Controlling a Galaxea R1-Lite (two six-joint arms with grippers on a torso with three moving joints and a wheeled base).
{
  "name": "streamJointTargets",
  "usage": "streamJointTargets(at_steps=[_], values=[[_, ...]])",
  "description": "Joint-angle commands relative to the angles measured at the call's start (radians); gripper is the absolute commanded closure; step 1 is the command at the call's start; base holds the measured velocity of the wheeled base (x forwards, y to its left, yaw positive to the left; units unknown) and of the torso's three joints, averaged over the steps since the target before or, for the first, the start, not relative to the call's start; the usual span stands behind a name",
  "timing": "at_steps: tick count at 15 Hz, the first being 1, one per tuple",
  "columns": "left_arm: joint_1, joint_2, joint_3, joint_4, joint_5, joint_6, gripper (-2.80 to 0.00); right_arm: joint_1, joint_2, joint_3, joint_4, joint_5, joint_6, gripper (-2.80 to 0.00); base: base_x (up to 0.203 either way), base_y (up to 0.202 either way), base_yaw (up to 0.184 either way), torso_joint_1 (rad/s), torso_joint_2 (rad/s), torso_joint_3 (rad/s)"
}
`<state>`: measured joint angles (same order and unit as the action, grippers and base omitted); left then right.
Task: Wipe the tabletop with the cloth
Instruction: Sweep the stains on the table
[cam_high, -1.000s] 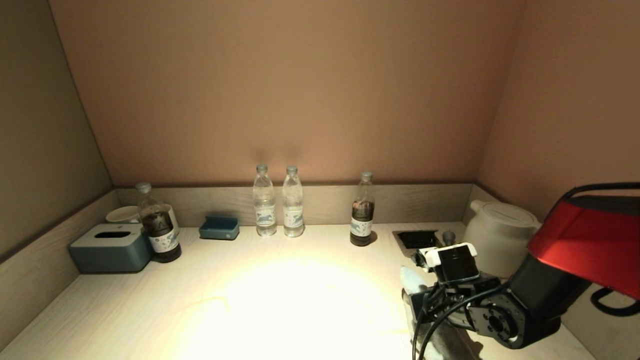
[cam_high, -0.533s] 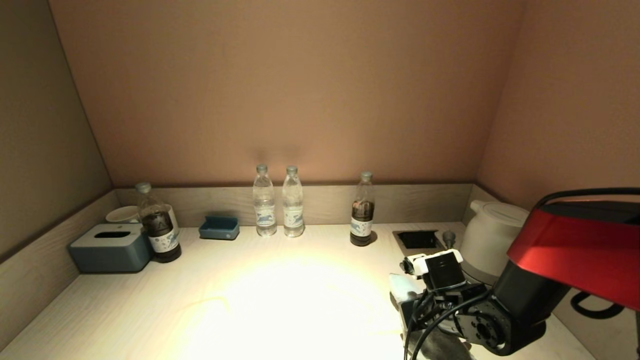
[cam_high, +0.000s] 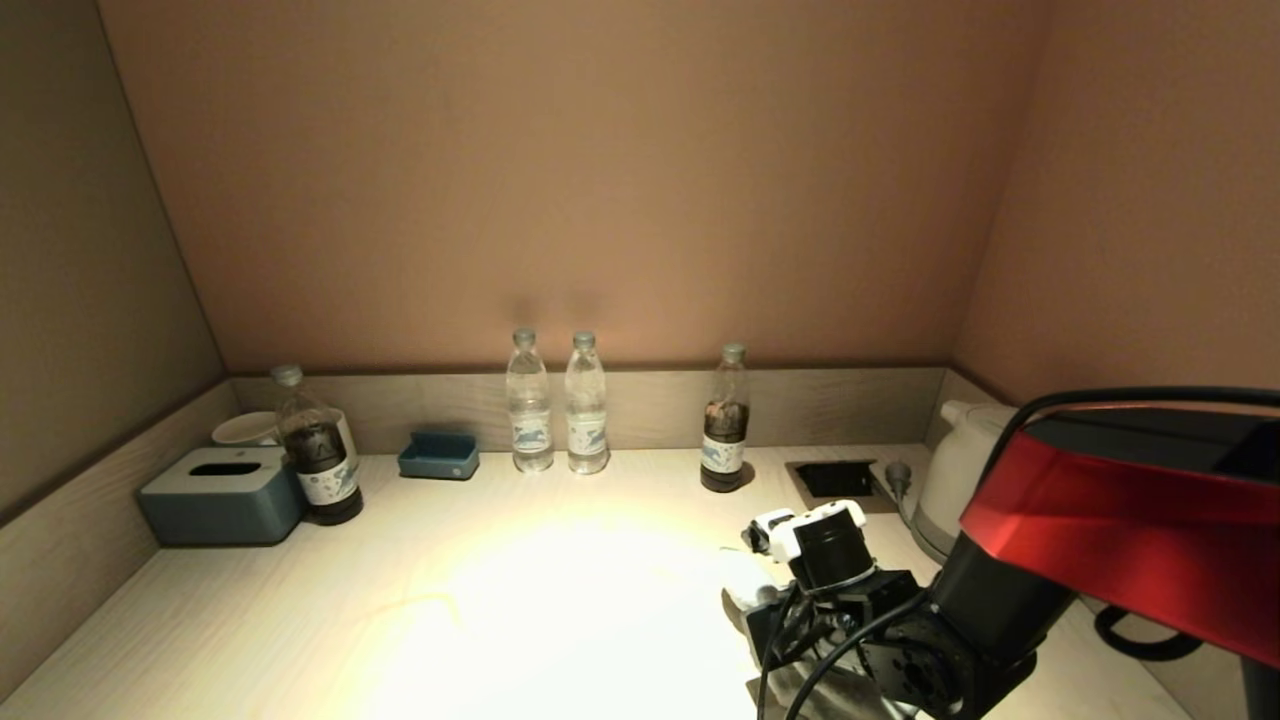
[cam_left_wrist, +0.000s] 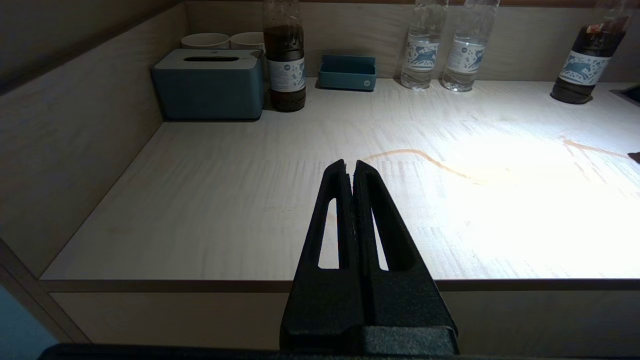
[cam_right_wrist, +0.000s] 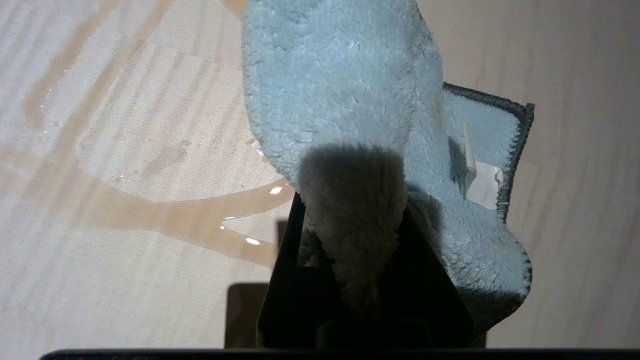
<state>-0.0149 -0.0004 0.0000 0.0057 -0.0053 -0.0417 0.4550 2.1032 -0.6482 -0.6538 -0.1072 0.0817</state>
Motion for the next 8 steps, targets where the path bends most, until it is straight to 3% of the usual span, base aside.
streamJointTargets(at_steps=[1,8], values=[[0.000,0.000,0.000,0.000,-0.001,-0.001,0.00,0.049,0.016,-0.038,-0.002,-0.002,0.005,0.00,0.000,0.000,0.000,0.000,0.00,0.000],[0.000,0.000,0.000,0.000,-0.001,0.000,0.00,0.161,0.075,-0.168,0.015,-0.004,0.012,0.00,0.000,0.000,0.000,0.000,0.00,0.000]])
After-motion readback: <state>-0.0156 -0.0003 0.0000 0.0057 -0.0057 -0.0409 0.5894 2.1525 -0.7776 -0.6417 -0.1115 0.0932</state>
